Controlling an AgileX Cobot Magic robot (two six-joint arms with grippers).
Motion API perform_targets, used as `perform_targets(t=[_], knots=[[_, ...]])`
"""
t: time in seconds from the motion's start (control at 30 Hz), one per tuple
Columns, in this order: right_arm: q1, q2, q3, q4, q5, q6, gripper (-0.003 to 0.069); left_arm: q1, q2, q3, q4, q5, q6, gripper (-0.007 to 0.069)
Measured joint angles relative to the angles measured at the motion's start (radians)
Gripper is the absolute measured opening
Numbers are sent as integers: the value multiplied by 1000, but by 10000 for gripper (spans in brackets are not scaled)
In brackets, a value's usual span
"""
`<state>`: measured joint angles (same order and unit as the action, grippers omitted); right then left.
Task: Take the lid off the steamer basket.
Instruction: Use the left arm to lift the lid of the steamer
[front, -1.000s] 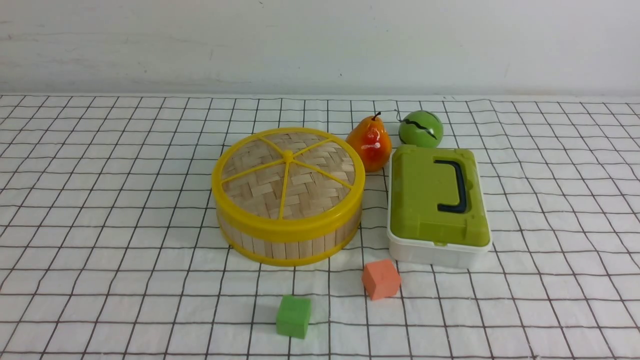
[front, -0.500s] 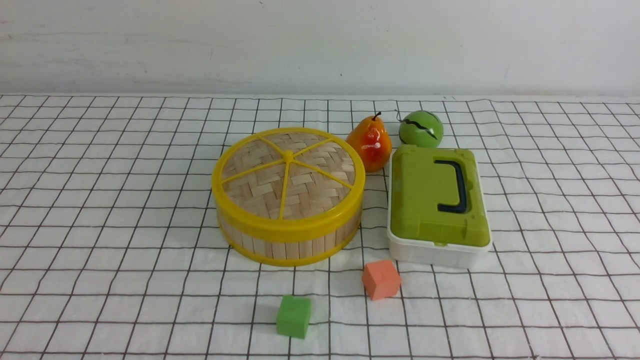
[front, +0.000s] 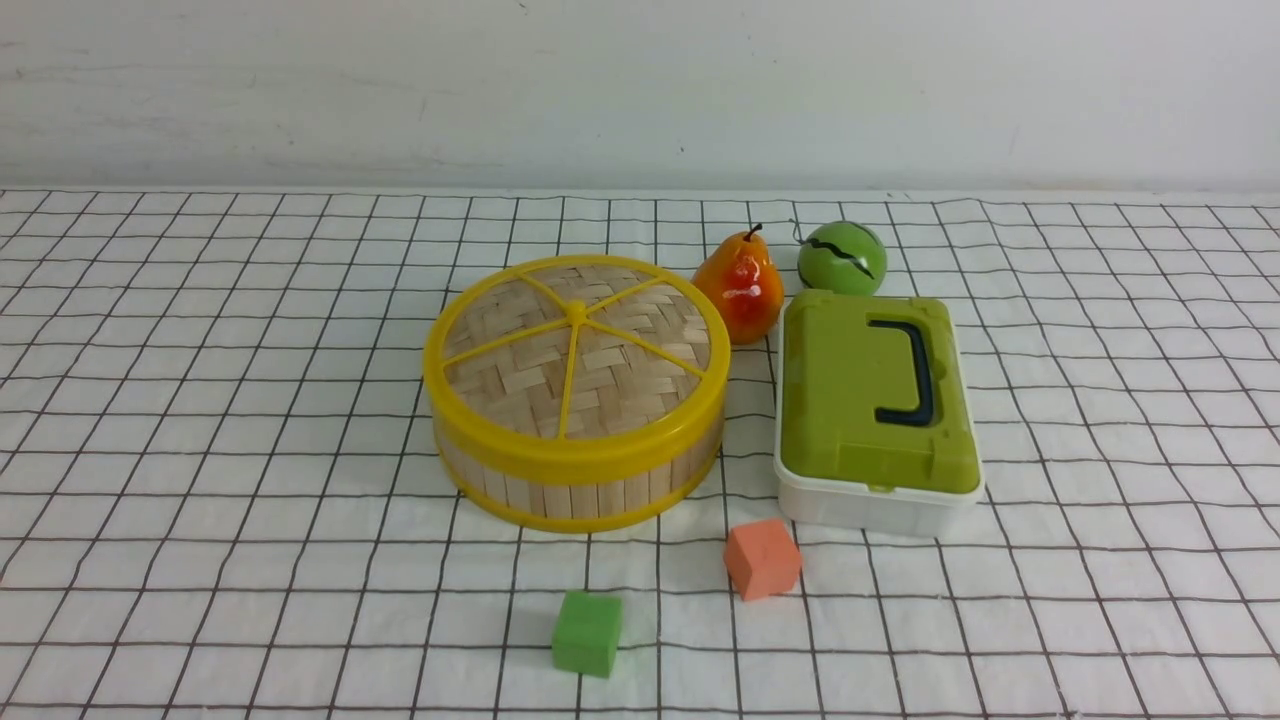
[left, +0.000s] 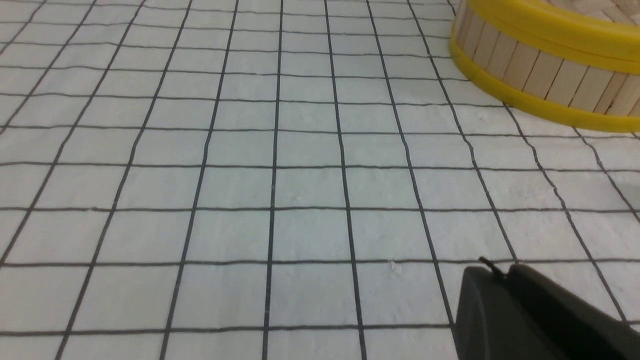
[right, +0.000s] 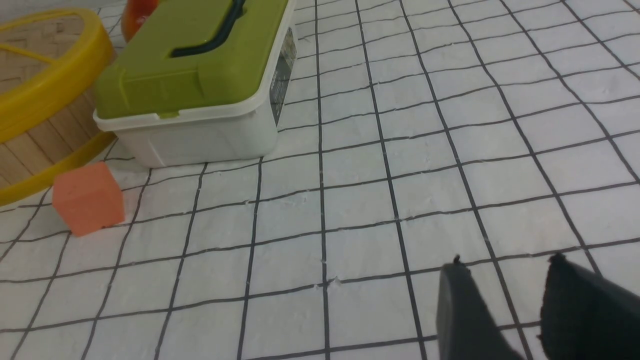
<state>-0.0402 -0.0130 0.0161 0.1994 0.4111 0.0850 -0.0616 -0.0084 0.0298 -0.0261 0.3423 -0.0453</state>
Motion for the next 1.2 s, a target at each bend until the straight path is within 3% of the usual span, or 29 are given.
perform_targets(t=[0.17,0.4,0.53,0.7,0.83,0.87,0.93,0.97,1.0,1.03,1.2], knots=[[0,0,0,0,0,0,240,0,0,0,0,-130,0,43],[0,0,0,0,0,0,240,0,0,0,-1,-551,0,55],[0,0,0,0,0,0,240,0,0,0,-2,-688,-4,56],[0,0,0,0,0,0,240,0,0,-8,-64,-825,-191,57],[0,0,0,0,0,0,240,0,0,-123,-81,-666,-245,15],[0,0,0,0,0,0,240,0,11,-243,-83,-495,-241,-13],[0,0,0,0,0,0,240,0,35,-316,-83,-402,-231,-13],[0,0,0,0,0,0,240,0,119,-439,-75,-252,-202,-13],[0,0,0,0,0,0,240,0,119,-452,-75,-237,-202,-13],[0,0,0,0,0,0,240,0,207,-542,-61,-122,-185,-13],[0,0,0,0,0,0,240,0,473,-649,-47,60,-180,-13]])
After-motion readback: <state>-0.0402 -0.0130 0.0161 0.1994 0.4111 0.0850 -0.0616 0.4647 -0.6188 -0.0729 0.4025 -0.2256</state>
